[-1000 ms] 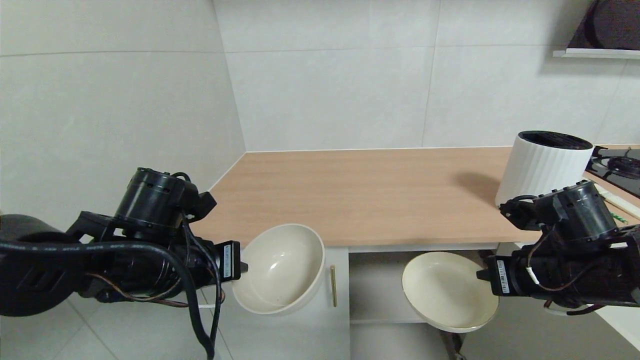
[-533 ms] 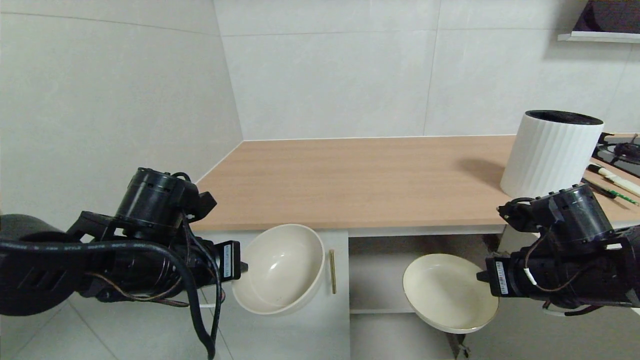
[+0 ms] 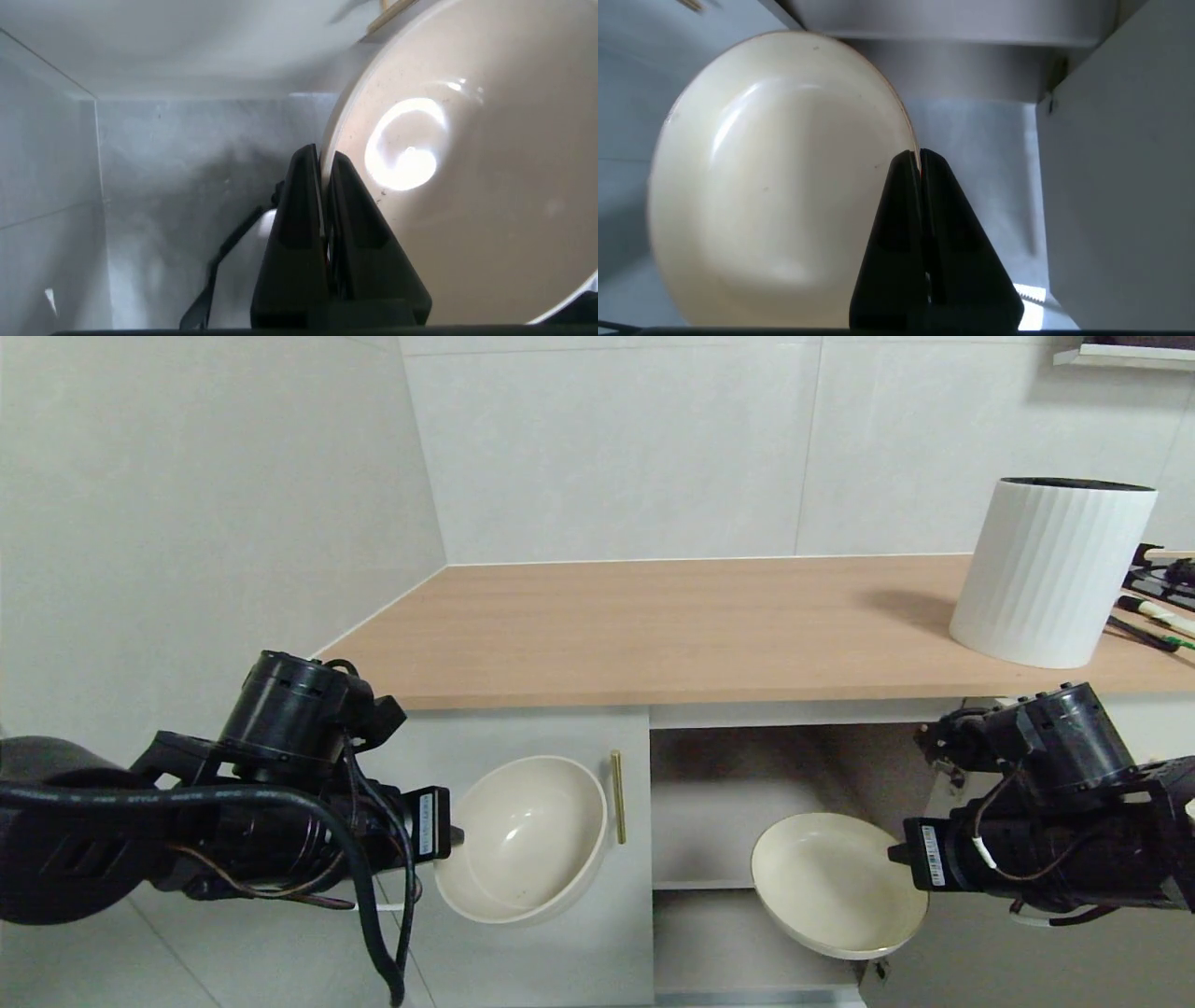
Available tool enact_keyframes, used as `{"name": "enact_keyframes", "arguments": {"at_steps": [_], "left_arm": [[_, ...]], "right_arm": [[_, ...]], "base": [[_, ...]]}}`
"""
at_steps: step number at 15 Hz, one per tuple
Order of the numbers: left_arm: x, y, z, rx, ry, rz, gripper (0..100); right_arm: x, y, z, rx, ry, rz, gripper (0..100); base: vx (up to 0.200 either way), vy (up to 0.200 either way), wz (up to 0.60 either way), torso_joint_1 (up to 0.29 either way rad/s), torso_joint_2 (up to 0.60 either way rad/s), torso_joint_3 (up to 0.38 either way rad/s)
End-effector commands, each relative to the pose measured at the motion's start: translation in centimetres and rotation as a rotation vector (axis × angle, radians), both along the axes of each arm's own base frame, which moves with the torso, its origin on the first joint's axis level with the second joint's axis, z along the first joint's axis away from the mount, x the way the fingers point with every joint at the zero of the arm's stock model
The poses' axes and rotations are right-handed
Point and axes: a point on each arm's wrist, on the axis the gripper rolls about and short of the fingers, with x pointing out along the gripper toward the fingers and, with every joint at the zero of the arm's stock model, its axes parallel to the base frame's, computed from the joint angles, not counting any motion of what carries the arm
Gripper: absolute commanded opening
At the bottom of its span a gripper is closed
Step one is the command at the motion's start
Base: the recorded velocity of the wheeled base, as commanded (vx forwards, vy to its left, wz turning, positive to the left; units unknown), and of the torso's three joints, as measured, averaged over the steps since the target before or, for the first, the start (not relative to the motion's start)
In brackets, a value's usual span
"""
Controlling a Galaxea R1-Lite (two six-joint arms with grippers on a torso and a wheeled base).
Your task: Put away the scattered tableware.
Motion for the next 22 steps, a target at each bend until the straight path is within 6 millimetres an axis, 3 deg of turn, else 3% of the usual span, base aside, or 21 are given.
{"name": "enact_keyframes", "arguments": {"at_steps": [1, 8, 14, 18, 22], "left_arm": [[0.0, 0.0, 0.0, -0.001, 0.001, 0.002, 0], [0.0, 0.0, 0.0, 0.0, -0.001, 0.003, 0], [0.0, 0.0, 0.1, 0.001, -0.003, 0.001, 0], [0.0, 0.0, 0.1, 0.001, -0.004, 0.001, 0], [0.1, 0.0, 0.2, 0.0, -0.009, 0.002, 0]], "right_arm": [[0.1, 0.1, -0.1, -0.001, 0.006, 0.001, 0], [0.2, 0.1, -0.4, -0.006, 0.014, 0.0, 0], [0.4, 0.2, -0.6, -0.009, 0.021, 0.0, 0], [1.9, 0.8, -1.7, -0.03, 0.033, 0.018, 0], [9.0, 2.9, -6.6, 0.019, -0.033, -0.04, 0]], "base": [[0.0, 0.0, 0.0, -0.149, 0.46, 0.31], [0.0, 0.0, 0.0, -0.101, 0.41, 0.289], [0.0, 0.0, 0.0, -0.01, 0.03, 0.021], [0.0, 0.0, 0.0, 0.0, 0.0, 0.0], [0.0, 0.0, 0.0, 0.0, 0.0, 0.0]]}}
